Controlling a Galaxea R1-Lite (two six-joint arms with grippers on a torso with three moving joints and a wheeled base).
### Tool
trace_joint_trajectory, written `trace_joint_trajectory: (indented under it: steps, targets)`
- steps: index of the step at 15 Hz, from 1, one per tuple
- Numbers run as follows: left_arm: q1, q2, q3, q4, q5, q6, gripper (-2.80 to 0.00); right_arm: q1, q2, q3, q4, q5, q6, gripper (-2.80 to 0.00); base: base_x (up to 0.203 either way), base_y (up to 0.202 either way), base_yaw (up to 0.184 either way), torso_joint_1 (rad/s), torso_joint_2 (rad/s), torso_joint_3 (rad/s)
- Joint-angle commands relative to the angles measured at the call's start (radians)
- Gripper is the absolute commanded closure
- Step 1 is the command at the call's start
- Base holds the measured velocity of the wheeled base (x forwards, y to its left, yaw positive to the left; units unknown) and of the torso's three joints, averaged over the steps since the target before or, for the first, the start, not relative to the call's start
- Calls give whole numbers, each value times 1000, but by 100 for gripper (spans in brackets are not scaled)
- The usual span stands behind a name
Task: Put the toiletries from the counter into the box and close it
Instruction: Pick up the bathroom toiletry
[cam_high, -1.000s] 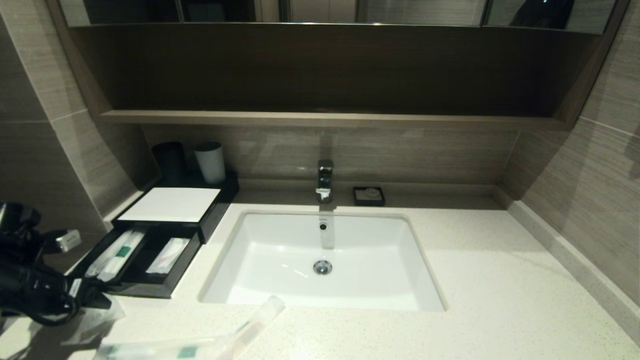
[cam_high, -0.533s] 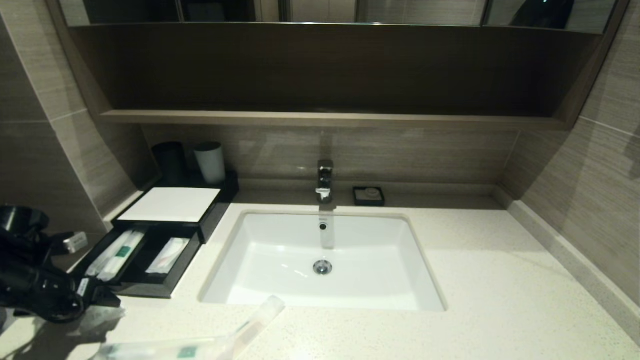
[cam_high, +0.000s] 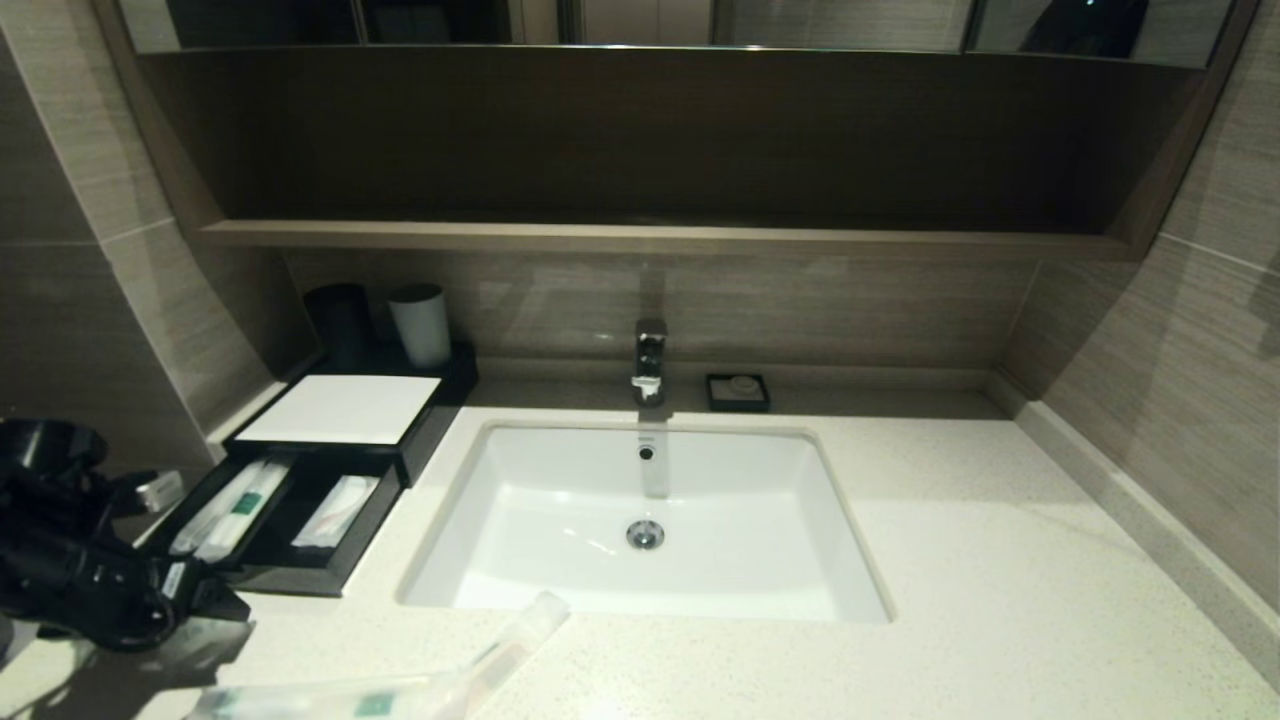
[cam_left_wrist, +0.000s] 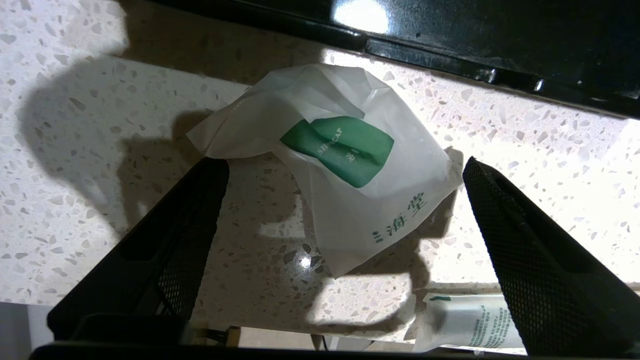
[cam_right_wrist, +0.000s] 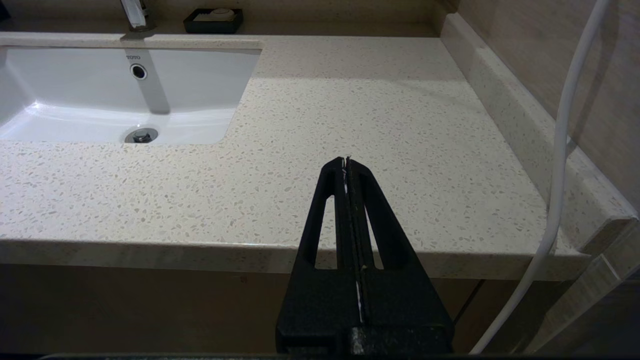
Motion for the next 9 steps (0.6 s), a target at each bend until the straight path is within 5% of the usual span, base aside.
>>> trace_joint_trajectory:
  steps: [1, 2, 9]
  targets:
    - [0, 6, 1, 1, -2, 2, -280, 0, -1, 1, 0, 0, -1, 0, 0, 0, 0, 0, 0, 0]
    - [0, 8, 6, 1, -6, 7, 0, 0, -1, 0, 0, 0, -1, 0, 0, 0, 0, 0, 0, 0]
    - [0, 0, 6, 1, -8, 10, 0, 0, -2, -1, 0, 0, -1, 0, 0, 0, 0, 0, 0, 0]
